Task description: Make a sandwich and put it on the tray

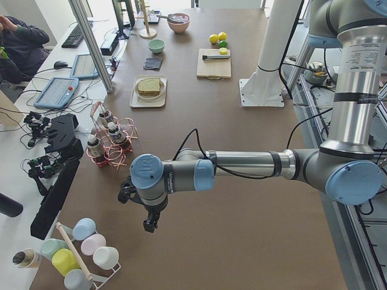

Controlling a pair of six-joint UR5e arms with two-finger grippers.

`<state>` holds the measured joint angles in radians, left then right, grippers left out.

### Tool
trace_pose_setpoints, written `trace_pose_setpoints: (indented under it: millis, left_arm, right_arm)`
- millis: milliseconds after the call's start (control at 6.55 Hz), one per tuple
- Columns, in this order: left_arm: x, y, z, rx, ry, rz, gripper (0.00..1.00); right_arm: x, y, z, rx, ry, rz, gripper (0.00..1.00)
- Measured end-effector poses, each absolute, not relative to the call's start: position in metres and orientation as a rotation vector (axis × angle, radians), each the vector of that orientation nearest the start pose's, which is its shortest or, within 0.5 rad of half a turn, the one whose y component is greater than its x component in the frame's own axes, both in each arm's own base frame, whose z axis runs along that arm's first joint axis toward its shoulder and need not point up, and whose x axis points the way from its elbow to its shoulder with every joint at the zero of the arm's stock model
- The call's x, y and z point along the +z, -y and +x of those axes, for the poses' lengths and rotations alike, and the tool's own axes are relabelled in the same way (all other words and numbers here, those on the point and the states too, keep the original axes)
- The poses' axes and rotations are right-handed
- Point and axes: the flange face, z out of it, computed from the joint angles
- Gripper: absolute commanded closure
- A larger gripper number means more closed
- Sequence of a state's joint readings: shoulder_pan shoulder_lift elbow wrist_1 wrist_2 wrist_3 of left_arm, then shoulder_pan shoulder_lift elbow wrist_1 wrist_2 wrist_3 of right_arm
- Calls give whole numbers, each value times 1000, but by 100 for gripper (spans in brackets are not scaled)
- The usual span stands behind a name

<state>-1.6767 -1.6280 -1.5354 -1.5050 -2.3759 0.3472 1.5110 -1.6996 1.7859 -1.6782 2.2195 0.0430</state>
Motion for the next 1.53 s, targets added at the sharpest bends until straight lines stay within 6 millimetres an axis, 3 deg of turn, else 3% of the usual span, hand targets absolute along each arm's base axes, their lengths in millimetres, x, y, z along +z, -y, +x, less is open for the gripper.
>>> trace_pose_setpoints:
  millis: [458,1528]
  left_arm:
    - [645,505,-111,115,-848,119,2]
    - [648,503,-110,101,-855,113,2]
  right_arm:
    - [631,438,47,-9,650,-53,0]
    - [642,437,47,-1,648,-75,0]
